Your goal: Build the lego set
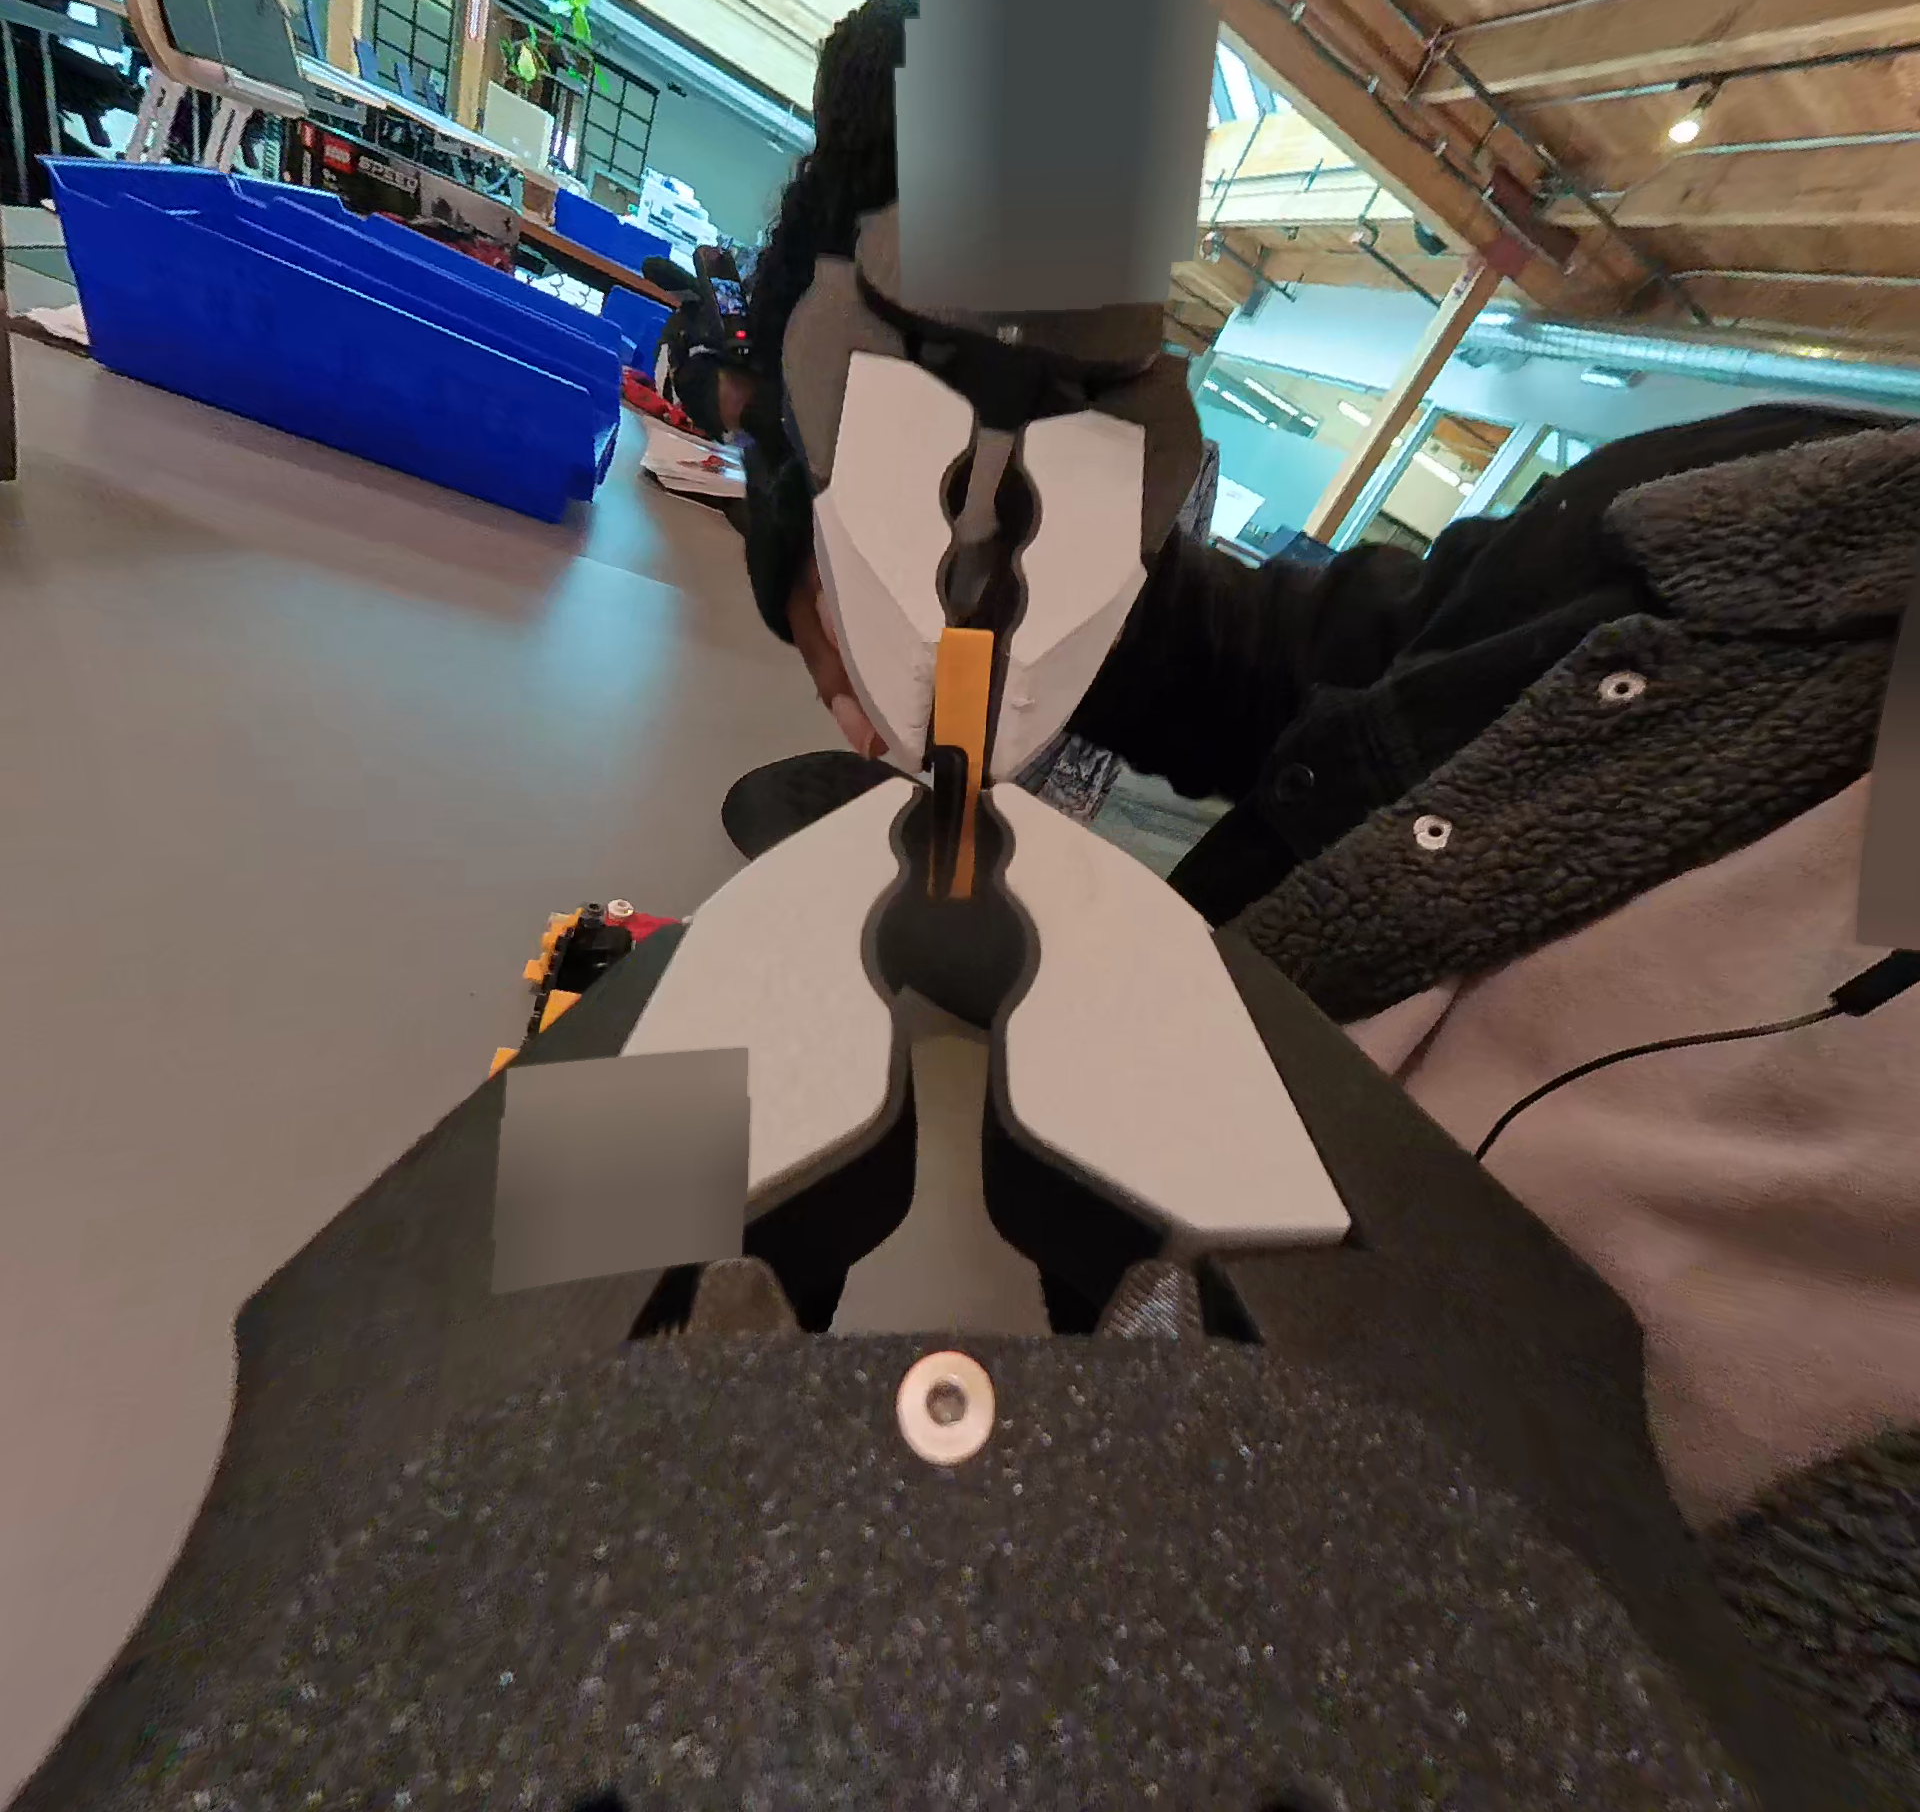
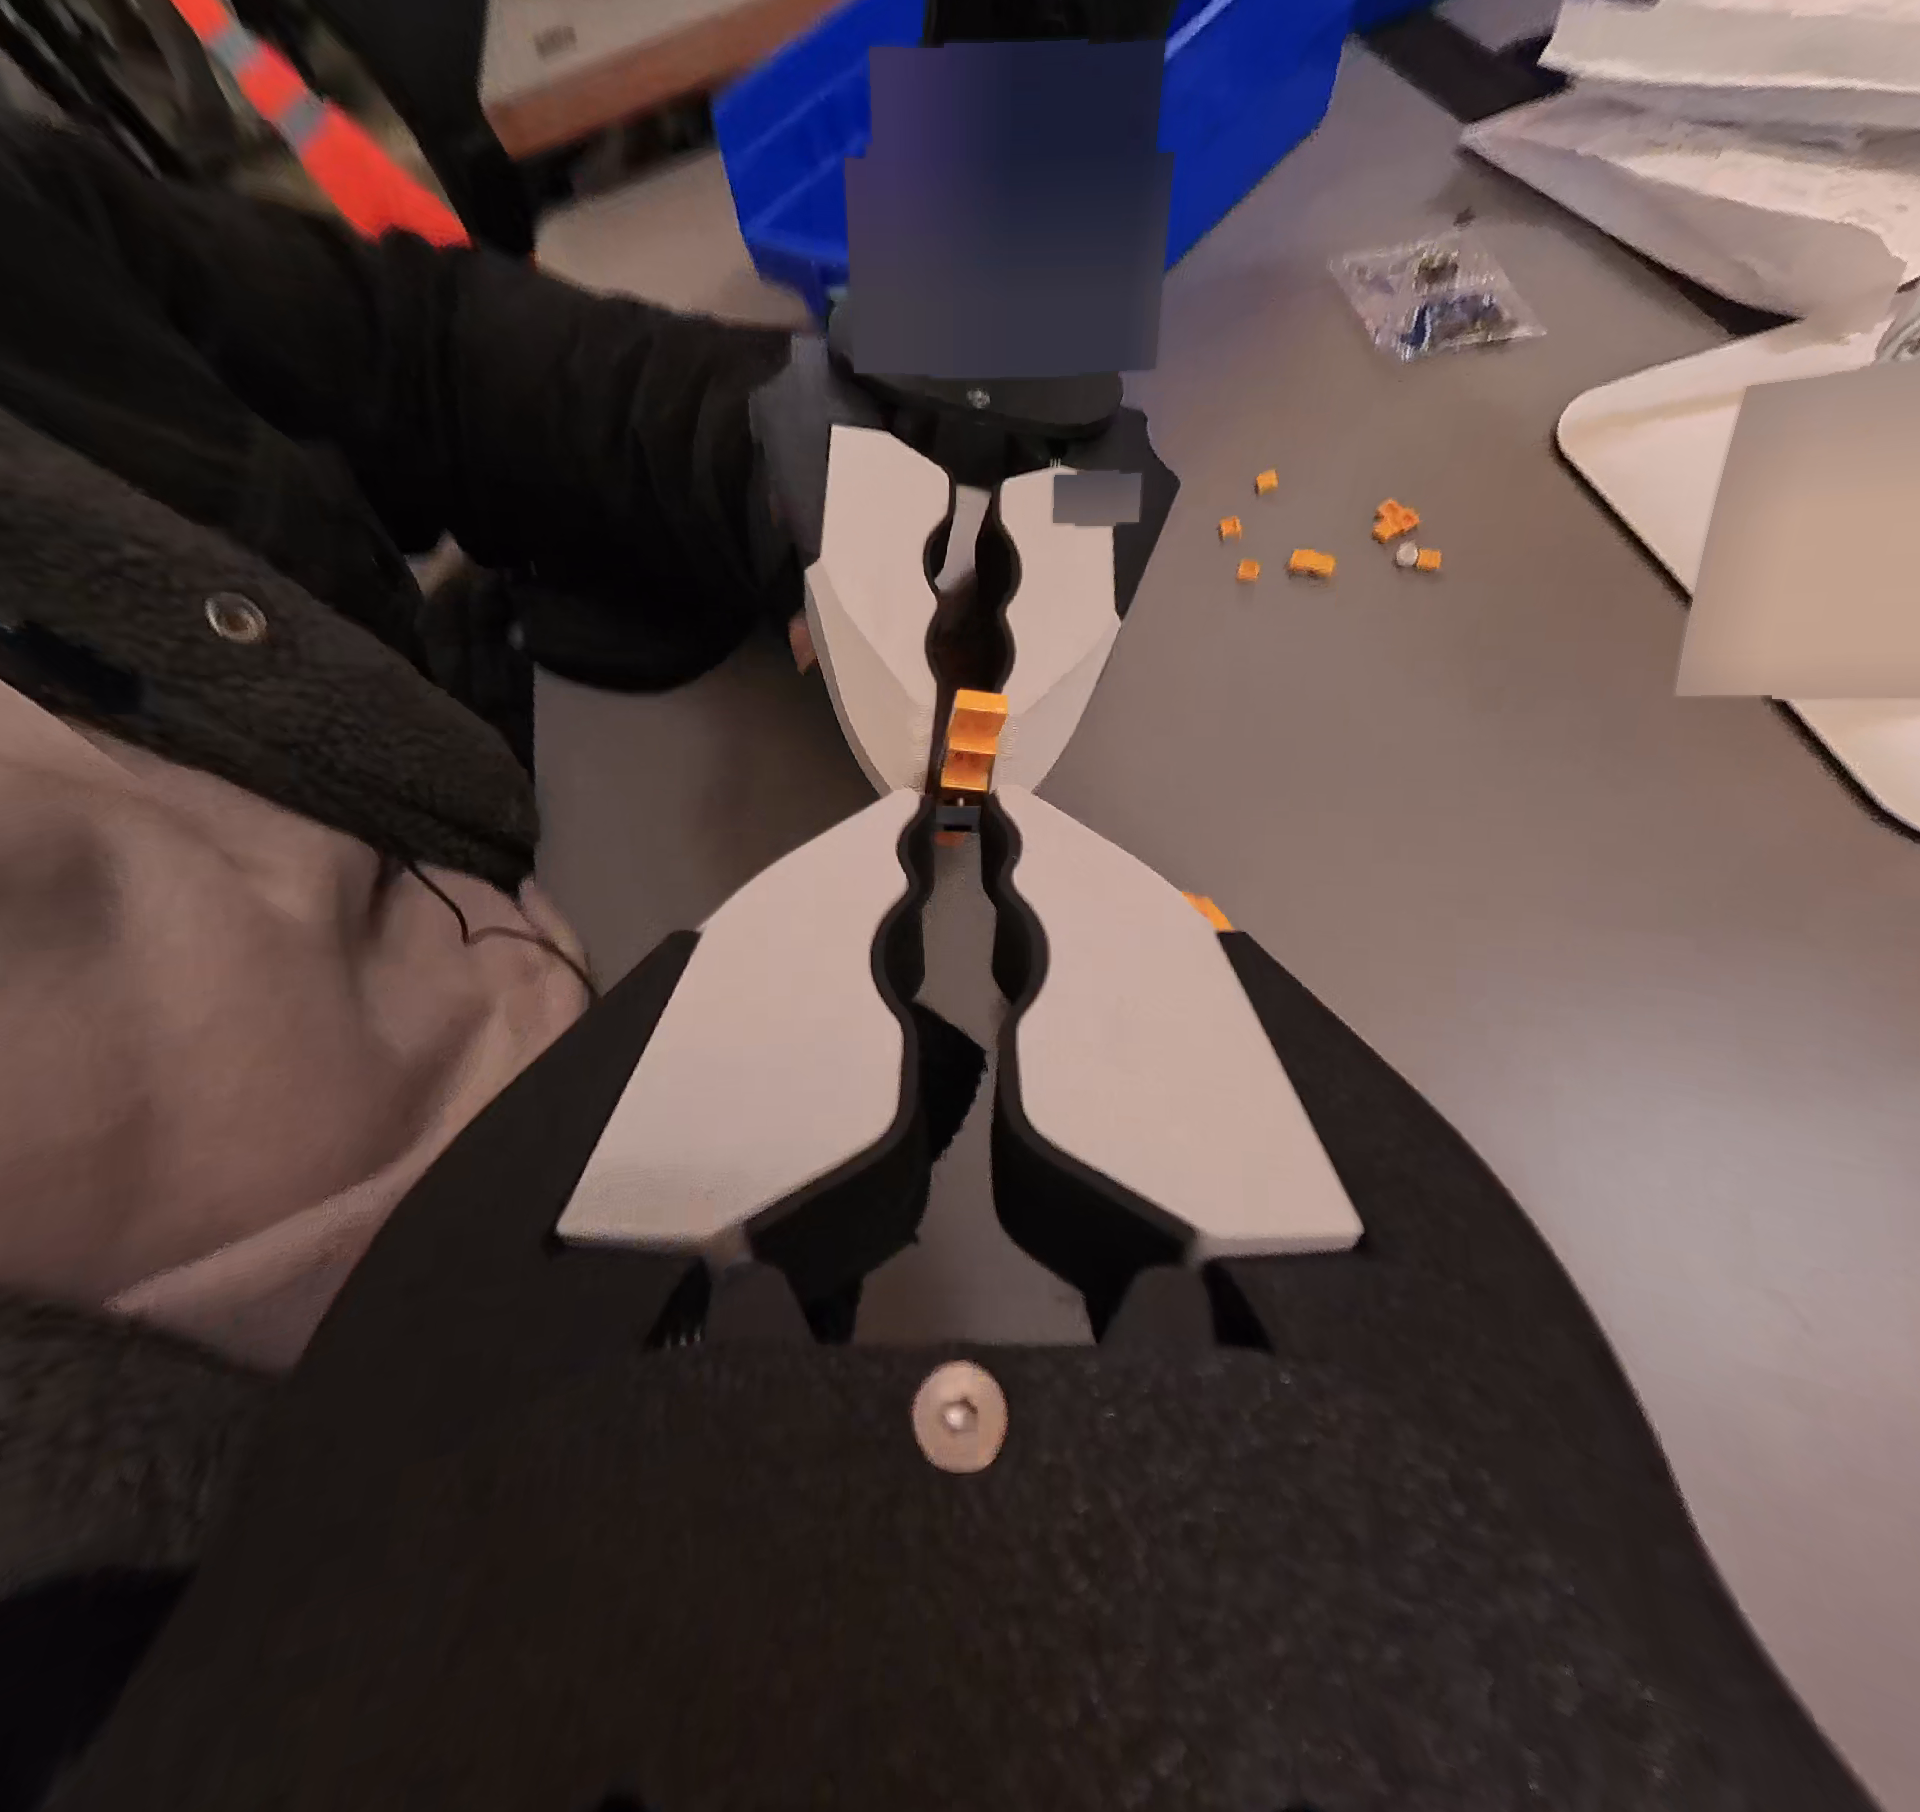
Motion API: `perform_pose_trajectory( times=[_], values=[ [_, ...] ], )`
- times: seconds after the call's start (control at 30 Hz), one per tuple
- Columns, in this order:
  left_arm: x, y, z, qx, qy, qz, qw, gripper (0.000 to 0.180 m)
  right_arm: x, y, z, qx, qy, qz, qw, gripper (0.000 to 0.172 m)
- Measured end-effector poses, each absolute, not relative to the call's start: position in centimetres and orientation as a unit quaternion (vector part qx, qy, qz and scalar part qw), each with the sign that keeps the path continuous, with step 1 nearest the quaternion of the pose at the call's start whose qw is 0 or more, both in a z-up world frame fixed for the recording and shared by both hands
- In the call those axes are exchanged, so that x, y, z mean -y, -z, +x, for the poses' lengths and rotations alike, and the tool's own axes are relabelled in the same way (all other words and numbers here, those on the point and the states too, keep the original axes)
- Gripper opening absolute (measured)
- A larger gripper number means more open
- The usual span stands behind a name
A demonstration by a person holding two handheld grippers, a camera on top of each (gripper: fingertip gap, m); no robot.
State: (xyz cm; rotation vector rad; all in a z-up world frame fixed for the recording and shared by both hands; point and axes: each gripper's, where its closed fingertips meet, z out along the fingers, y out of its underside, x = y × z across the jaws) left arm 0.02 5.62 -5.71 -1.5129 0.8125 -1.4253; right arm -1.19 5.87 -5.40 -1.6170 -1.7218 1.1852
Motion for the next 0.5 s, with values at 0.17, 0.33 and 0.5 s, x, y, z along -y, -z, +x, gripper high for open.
perform_pose_trajectory(
  times=[0.17,0.33,0.5],
  values=[
    [-4.0,7.6,2.3,-0.373,0.533,-0.627,0.428,0.008,-4.1,6.6,0.0,0.716,-0.343,-0.581,0.177,0.008],
    [-3.3,8.0,3.2,-0.389,0.492,-0.636,0.449,0.008,-3.4,7.0,0.9,0.765,-0.281,-0.565,0.132,0.008],
    [-3.3,7.1,3.5,-0.359,0.469,-0.623,0.512,0.008,-3.0,6.3,1.1,0.788,-0.259,-0.545,0.123,0.008]
  ],
)
